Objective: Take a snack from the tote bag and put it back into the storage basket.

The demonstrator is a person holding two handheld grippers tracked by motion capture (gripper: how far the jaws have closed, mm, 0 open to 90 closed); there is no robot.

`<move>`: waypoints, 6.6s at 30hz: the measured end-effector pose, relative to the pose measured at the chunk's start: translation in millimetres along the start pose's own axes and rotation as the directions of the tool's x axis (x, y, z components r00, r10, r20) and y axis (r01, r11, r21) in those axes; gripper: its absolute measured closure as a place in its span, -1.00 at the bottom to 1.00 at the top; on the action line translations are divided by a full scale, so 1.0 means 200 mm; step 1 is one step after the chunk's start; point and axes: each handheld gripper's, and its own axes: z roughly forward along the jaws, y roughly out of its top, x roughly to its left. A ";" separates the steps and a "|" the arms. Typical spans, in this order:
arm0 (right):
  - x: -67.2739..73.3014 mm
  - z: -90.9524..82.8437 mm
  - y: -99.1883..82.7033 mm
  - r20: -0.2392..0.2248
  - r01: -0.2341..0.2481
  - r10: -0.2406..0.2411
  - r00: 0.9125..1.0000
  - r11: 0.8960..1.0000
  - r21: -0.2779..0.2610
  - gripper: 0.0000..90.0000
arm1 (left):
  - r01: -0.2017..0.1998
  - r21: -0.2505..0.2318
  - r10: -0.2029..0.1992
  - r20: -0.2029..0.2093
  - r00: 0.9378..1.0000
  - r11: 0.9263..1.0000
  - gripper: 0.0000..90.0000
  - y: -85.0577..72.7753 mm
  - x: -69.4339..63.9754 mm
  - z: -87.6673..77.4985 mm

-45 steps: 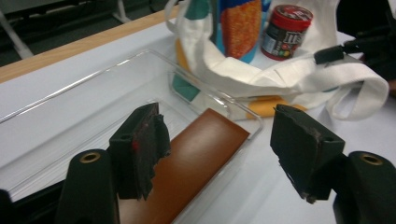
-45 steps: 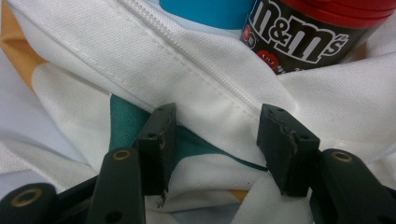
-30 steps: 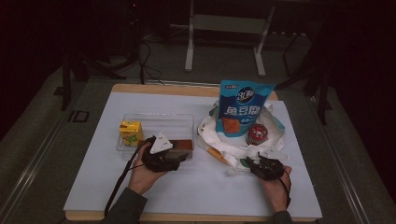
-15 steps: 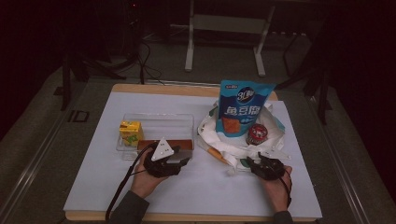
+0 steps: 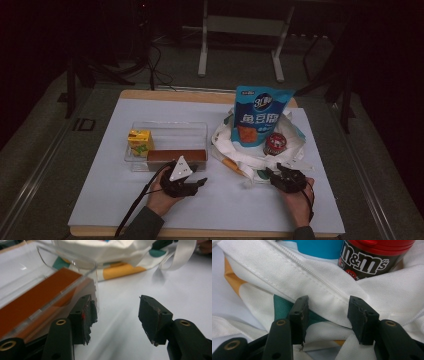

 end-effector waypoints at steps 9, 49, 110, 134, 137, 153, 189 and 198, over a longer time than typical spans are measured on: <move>-0.01 -0.03 0.01 0.004 -0.005 0.005 1.000 1.000 -0.015 0.15 | 0.022 0.015 -0.022 0.025 0.999 1.000 -0.02 -0.07 0.02 0.07; -0.11 -0.16 0.31 -0.053 0.020 -0.022 0.998 0.999 -0.038 0.01 | 0.021 0.005 -0.022 0.022 1.000 1.000 -0.06 -0.08 0.02 0.07; -0.32 0.18 0.82 -0.204 -0.091 0.072 0.976 0.992 -0.083 -0.35 | 0.010 0.016 -0.011 0.032 0.999 1.000 -0.05 -0.08 0.01 0.07; -0.31 0.20 0.86 -0.311 -0.026 -0.011 0.950 0.993 -0.115 -0.02 | 0.003 0.025 -0.004 0.033 0.999 1.000 -0.06 -0.07 0.01 0.08; -0.31 0.19 0.86 -0.314 -0.019 -0.019 0.949 0.993 -0.118 0.01 | 0.001 0.026 -0.001 0.033 0.999 1.000 -0.06 -0.07 0.01 0.08; -0.31 0.18 0.88 -0.365 -0.003 -0.045 0.930 0.992 -0.128 0.34 | -0.010 0.038 0.009 0.029 1.000 0.999 -0.06 -0.07 0.00 0.08; -0.13 0.06 1.01 -0.271 0.097 -0.110 0.956 0.994 -0.059 0.99 | -0.023 0.046 0.021 0.025 0.999 0.999 -0.07 -0.07 0.00 0.09; -0.12 -0.02 1.05 -0.270 0.093 -0.111 0.956 0.992 -0.081 0.99 | -0.030 0.046 0.029 0.022 0.999 0.998 -0.07 -0.07 -0.01 0.08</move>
